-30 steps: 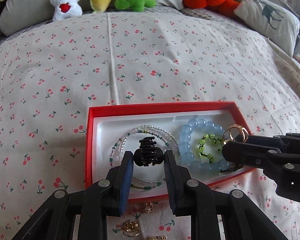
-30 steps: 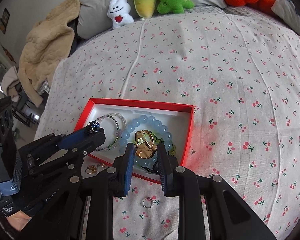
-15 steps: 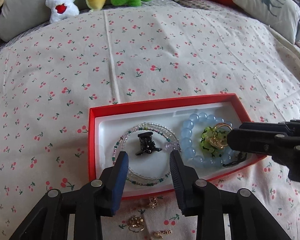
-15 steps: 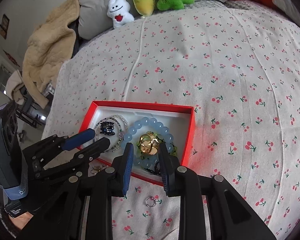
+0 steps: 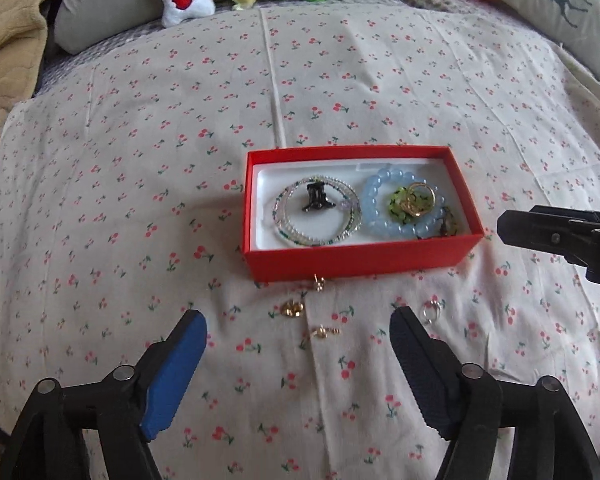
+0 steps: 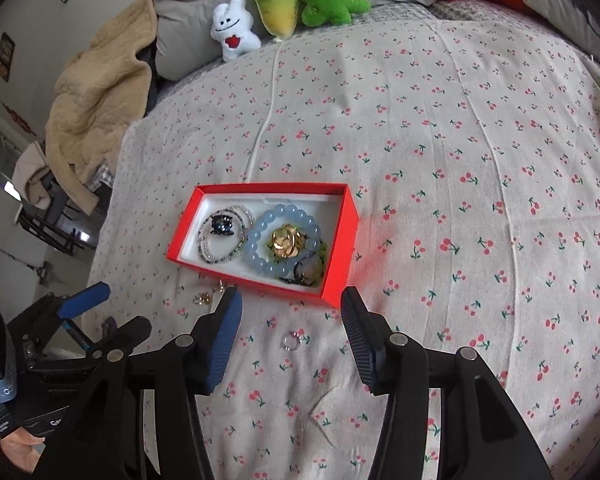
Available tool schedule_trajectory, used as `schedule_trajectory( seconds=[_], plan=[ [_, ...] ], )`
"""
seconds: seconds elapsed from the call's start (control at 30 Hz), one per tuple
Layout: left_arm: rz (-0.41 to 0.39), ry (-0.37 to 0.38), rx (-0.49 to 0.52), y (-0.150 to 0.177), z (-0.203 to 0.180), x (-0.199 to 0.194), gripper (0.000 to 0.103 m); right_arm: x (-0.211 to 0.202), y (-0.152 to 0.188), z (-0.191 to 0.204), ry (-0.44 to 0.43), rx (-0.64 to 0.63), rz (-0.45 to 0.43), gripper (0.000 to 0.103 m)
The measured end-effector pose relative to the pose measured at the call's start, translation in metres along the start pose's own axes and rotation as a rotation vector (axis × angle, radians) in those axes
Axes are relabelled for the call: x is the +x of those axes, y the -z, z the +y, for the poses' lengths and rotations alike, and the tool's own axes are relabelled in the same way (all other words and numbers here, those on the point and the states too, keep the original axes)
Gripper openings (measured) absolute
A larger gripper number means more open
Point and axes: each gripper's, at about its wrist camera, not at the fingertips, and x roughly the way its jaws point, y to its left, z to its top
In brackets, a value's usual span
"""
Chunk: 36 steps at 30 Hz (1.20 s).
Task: Organize jewelry
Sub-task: 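Open both tools to drop the clip and ring into the box, then grasp the gold earring with the left tool while the right tool grasps the silver ring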
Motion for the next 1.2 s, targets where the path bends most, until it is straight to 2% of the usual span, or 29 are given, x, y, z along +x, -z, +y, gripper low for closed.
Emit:
schedule_trajectory(
  seconds=[0.07, 0.13, 0.3, 0.4, 0.6, 0.73, 0.8, 0.9, 1.07, 1.2],
  plan=[
    [0.016, 0.010, -0.019, 0.008, 0.001, -0.009, 0.085, -0.007, 0.008, 0.004, 0.008, -0.001, 0.008, 0.062],
    [0.033, 0.013, -0.026, 0.017, 0.001, -0.016, 0.085, -0.010, 0.015, 0.006, 0.012, 0.016, 0.014, 0.063],
    [0.044, 0.021, -0.027, 0.035, 0.001, -0.024, 0.087, -0.010, 0.030, 0.016, 0.052, 0.011, 0.013, 0.064],
    [0.023, 0.035, -0.034, 0.042, 0.004, -0.023, 0.088, -0.006, 0.035, 0.018, 0.074, 0.009, 0.026, 0.064],
    [0.005, 0.055, -0.022, 0.050, 0.006, 0.010, 0.090, 0.005, 0.045, 0.013, 0.120, 0.015, 0.043, 0.064],
    [-0.004, 0.037, 0.035, 0.055, 0.003, 0.038, 0.090, 0.017, 0.054, 0.002, 0.154, 0.022, 0.059, 0.064],
    [-0.040, 0.038, 0.053, 0.060, 0.007, 0.049, 0.090, 0.027, 0.058, -0.004, 0.159, 0.032, 0.075, 0.064],
    [-0.058, 0.008, 0.039, 0.064, 0.016, 0.065, 0.090, 0.041, 0.065, -0.011, 0.184, 0.031, 0.088, 0.064],
    [-0.089, 0.064, -0.011, 0.064, 0.034, 0.078, 0.089, 0.061, 0.070, -0.003, 0.216, -0.060, 0.094, 0.064],
    [-0.099, 0.184, -0.127, 0.052, 0.048, 0.084, 0.087, 0.073, 0.069, 0.005, 0.220, -0.108, 0.079, 0.064]
  ],
)
